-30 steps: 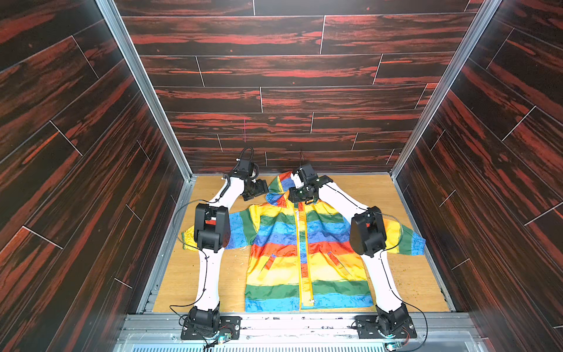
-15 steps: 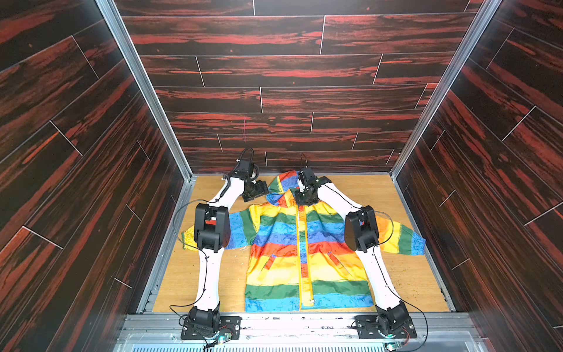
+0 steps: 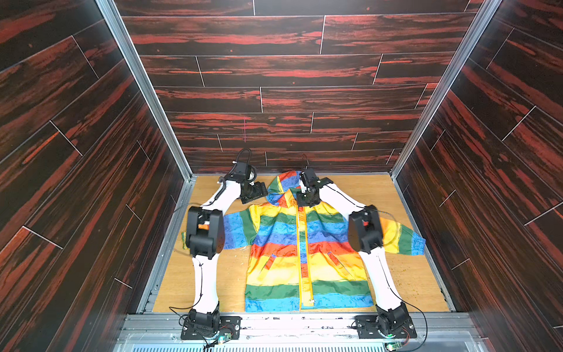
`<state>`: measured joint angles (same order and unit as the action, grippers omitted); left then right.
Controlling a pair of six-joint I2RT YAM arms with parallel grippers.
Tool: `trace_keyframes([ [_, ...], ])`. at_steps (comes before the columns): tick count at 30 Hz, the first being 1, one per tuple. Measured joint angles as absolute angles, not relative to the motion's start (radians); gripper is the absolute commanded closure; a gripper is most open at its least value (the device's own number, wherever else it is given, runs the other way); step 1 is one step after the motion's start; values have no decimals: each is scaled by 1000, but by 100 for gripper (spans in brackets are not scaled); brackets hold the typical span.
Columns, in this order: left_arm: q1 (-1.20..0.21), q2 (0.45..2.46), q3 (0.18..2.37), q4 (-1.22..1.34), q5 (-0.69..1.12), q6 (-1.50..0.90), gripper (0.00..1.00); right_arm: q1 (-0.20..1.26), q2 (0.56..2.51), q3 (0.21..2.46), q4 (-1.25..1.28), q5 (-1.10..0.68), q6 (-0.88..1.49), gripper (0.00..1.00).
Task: Unzip the jacket
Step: Smooth out the jacket at the center of the board.
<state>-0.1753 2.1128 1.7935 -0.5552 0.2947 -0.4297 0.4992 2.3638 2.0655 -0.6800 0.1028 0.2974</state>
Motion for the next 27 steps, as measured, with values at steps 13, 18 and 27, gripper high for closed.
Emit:
trace_keyframes([
  [13,-209,1675,1179,-302,131,-492,15,184,1555,1160,-328,217,490,53],
  [18,-147,1554,1014,-238,10,-548,15,42,1498,984,-304,185,544,54],
  [27,-22,1567,950,-172,-7,-620,15,-68,1618,935,-242,-40,536,58],
])
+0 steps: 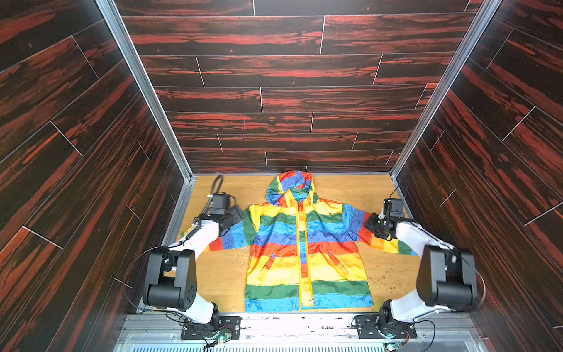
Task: Unzip the jacket
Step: Smooth out the jacket at the center of the board.
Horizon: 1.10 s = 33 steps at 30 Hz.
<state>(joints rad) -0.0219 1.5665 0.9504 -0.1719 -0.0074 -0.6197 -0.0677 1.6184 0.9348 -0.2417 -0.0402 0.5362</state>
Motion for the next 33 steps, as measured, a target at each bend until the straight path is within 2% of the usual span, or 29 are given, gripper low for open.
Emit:
trace_keyframes([
  [4,42,1626,955,-157,16,-633,15,-68,1744,1006,-229,-83,522,59],
  [11,41,1765,1040,-183,118,-625,15,-74,1877,1114,-234,-82,516,59],
  [13,39,1785,1065,-190,141,-620,16,-75,1903,1146,-234,-81,515,63],
  [16,39,1811,1108,-196,167,-617,16,-77,1938,1195,-247,-69,516,64],
  [22,-12,1833,1202,-220,241,-559,16,-54,1938,1210,-261,-39,485,59],
  [25,-82,1863,1290,-240,239,-525,20,15,1934,1246,-302,3,448,57],
  [26,-102,1877,1314,-239,239,-519,25,45,1934,1271,-317,19,435,57],
  [29,-141,1928,1361,-255,247,-512,31,111,1941,1352,-354,50,404,57],
  [33,-139,1987,1389,-315,232,-496,30,138,1984,1433,-389,96,384,56],
])
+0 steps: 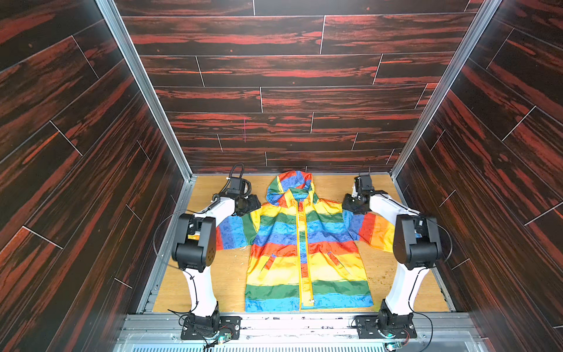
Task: Unzip the jacket
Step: Smooth out the jacket at the center of the board.
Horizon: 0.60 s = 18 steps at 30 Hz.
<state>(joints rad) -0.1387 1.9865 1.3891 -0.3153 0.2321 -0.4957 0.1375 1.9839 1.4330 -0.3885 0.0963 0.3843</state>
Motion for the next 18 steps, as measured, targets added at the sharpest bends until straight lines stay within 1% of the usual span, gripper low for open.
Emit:
trace_keyframes([
  [4,-121,1952,1347,-340,157,-497,26,116,1985,1406,-420,159,384,56],
  [6,-88,1906,1301,-339,133,-501,29,89,1985,1387,-431,167,385,56],
  [9,-24,1877,1290,-360,73,-513,32,56,1985,1385,-472,188,398,58],
  [11,20,1852,1260,-353,27,-534,37,31,1983,1378,-482,202,426,59],
  [13,59,1819,1211,-355,-14,-558,38,2,1965,1339,-479,206,459,58],
  [15,99,1783,1163,-366,-59,-583,31,-39,1929,1279,-482,212,497,56],
  [18,162,1703,1089,-390,-142,-618,21,-137,1854,1190,-497,245,552,53],
])
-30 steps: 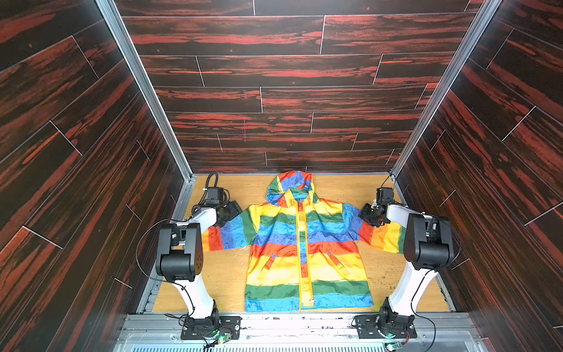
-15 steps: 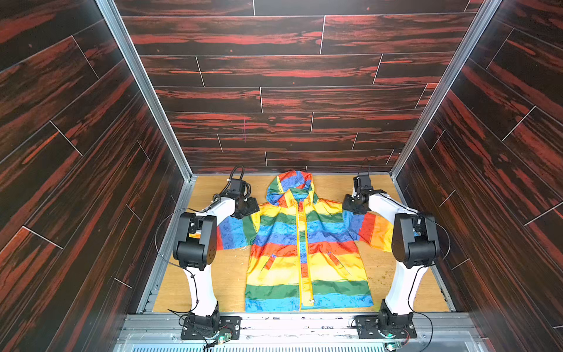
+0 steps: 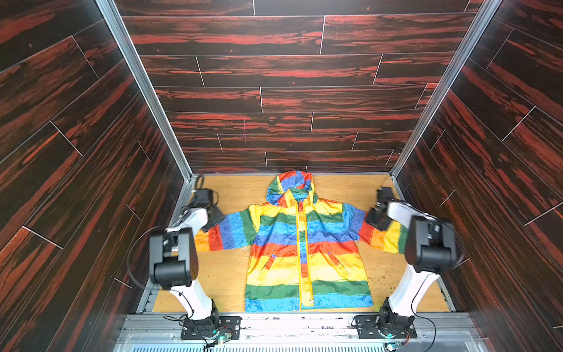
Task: Unzip the jacket
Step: Smooth out the jacket at the center of the board.
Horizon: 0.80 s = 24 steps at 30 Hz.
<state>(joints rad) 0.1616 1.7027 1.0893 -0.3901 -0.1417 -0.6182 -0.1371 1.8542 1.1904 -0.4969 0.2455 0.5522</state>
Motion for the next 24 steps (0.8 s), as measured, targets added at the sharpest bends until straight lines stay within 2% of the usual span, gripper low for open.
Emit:
trace_keyframes([
  [2,195,1625,1041,-401,-203,-637,16,-212,1787,1131,-501,278,583,52],
  [4,222,1541,1008,-416,-268,-646,14,-274,1723,1083,-504,314,603,43],
  [7,257,1422,972,-429,-339,-665,14,-349,1652,1029,-509,370,620,37],
  [14,381,1349,886,-456,-364,-704,14,-502,1612,945,-503,414,611,38],
  [24,412,1376,872,-479,-339,-703,14,-528,1658,963,-448,342,570,40],
])
